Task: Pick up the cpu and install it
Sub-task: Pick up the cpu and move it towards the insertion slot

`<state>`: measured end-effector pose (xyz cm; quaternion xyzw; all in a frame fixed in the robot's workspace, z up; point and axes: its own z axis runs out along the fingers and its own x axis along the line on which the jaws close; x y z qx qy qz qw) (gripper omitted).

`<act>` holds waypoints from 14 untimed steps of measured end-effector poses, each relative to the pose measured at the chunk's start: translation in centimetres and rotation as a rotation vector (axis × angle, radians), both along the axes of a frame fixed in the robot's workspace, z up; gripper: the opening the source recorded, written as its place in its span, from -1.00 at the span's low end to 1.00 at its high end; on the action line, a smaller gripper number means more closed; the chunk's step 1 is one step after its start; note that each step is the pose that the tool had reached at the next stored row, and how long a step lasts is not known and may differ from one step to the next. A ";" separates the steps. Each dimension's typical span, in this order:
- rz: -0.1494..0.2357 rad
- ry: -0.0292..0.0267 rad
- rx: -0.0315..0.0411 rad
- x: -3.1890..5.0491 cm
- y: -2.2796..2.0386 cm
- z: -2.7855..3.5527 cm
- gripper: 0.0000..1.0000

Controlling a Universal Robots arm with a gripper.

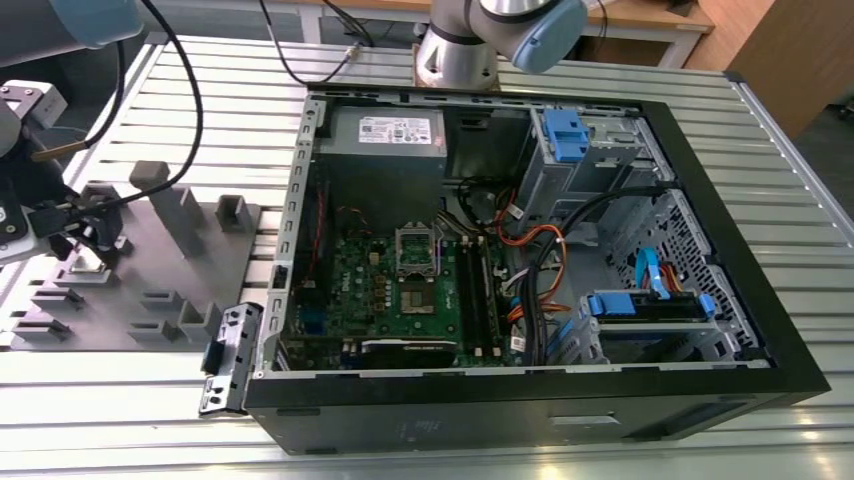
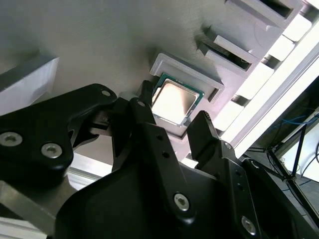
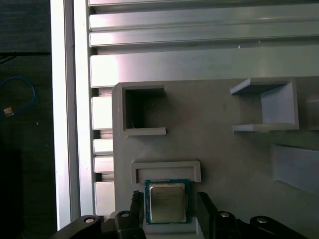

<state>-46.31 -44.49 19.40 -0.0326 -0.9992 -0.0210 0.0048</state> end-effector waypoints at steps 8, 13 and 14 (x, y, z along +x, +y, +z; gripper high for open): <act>0.000 -0.0002 0.0001 0.00 0.00 -0.04 0.11; 0.000 -0.0005 0.0003 0.01 0.00 -0.50 0.24; 0.000 -0.0004 0.0002 0.00 0.00 -0.74 0.24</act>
